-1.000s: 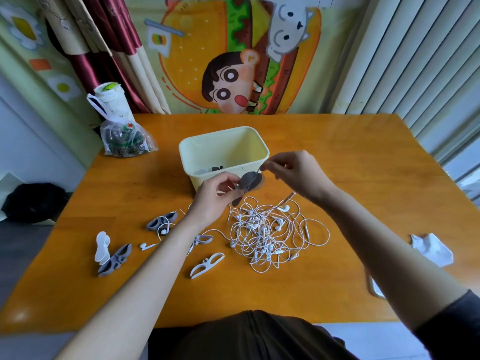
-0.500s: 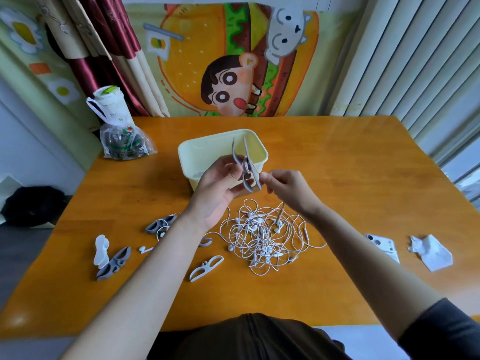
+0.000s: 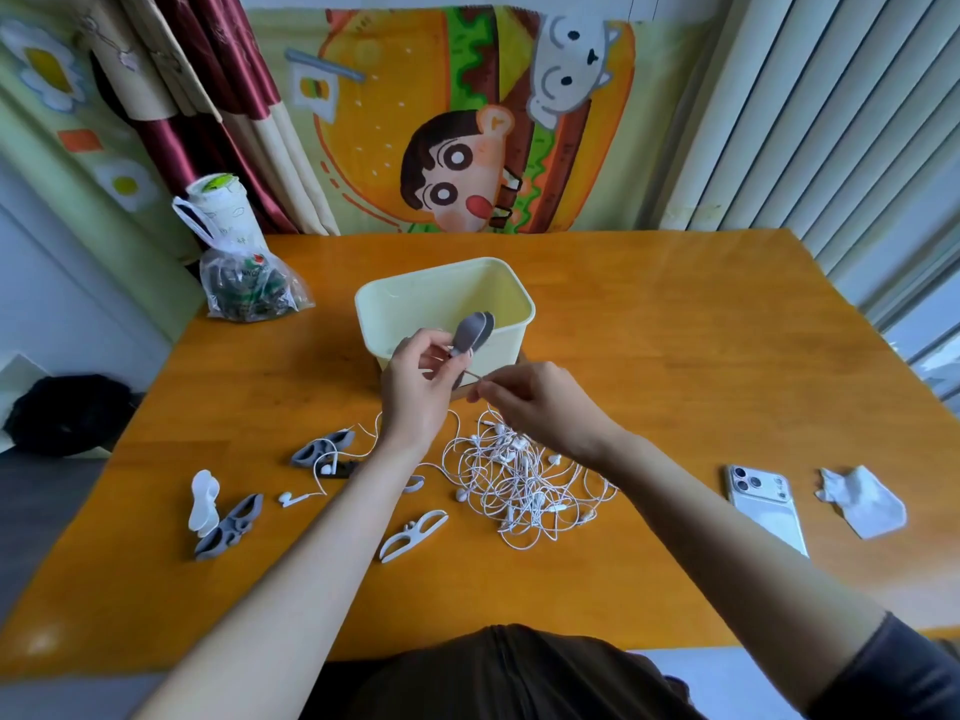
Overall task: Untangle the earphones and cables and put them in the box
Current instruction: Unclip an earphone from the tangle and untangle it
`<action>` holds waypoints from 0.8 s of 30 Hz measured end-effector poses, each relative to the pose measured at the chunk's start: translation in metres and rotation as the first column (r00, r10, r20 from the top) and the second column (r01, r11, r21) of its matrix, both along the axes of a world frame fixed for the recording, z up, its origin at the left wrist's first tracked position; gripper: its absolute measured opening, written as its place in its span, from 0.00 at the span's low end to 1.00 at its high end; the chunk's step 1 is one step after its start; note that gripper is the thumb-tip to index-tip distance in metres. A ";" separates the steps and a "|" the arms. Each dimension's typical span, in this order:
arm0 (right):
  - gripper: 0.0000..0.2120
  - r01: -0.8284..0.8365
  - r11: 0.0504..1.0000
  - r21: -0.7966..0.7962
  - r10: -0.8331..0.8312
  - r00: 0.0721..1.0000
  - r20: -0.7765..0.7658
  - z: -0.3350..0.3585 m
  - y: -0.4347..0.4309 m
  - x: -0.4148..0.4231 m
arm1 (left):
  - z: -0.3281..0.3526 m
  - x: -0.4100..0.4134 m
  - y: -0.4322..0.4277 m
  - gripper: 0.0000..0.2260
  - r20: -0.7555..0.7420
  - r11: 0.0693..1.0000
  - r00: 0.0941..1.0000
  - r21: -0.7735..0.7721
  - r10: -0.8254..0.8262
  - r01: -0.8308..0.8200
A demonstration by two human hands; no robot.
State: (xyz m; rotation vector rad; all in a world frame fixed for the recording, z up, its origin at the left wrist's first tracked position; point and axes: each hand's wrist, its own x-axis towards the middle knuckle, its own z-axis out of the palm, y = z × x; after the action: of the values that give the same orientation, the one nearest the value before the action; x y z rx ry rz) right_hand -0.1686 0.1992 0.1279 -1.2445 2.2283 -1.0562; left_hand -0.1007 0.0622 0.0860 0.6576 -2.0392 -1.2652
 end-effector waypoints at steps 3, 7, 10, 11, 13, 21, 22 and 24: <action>0.10 0.020 1.000 -0.011 -0.019 0.999 0.049 0.011 0.004 -0.011 | 0.006 0.000 -0.002 0.06 0.007 0.995 1.000 -0.100 0.009 -0.008; 0.10 0.049 0.996 -0.078 -0.041 0.994 0.099 0.024 0.009 -0.020 | 0.015 -0.002 -0.005 0.06 0.027 0.975 0.999 -0.218 -0.047 0.052; 0.10 0.059 0.995 -0.083 -0.055 0.997 0.047 0.033 0.010 -0.028 | 0.017 0.000 -0.005 0.06 0.102 0.964 0.985 -0.216 -0.137 0.157; 0.10 0.062 0.995 -0.077 -0.060 0.998 0.031 0.036 0.010 -0.032 | 0.016 0.000 -0.006 0.07 0.127 0.961 0.978 -0.203 -0.166 0.189; 0.09 0.061 0.996 -0.062 -0.061 0.998 0.005 0.040 0.012 -0.038 | 0.016 0.002 -0.006 0.06 0.168 0.955 0.961 -0.163 -0.219 0.246; 0.07 0.141 0.983 -0.116 -0.141 0.990 0.001 0.035 0.015 -0.055 | 0.025 0.016 -0.003 0.07 0.009 0.852 0.892 0.299 -0.452 0.429; 0.07 0.143 0.983 -0.117 -0.144 0.990 -0.002 0.034 0.015 -0.056 | 0.026 0.017 -0.001 0.06 0.001 0.828 0.875 0.324 -0.483 0.457; 0.08 0.156 0.980 -0.121 -0.157 0.988 0.005 0.030 0.014 -0.057 | 0.032 0.019 0.004 0.06 -0.045 0.761 0.829 0.371 -0.557 0.532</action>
State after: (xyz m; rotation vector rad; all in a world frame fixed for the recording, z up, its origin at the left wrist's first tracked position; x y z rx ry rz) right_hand -0.2252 0.2135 0.1582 -1.1341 2.3281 -1.2652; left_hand -0.0819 0.0658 0.1176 0.2553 -2.1478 -2.0288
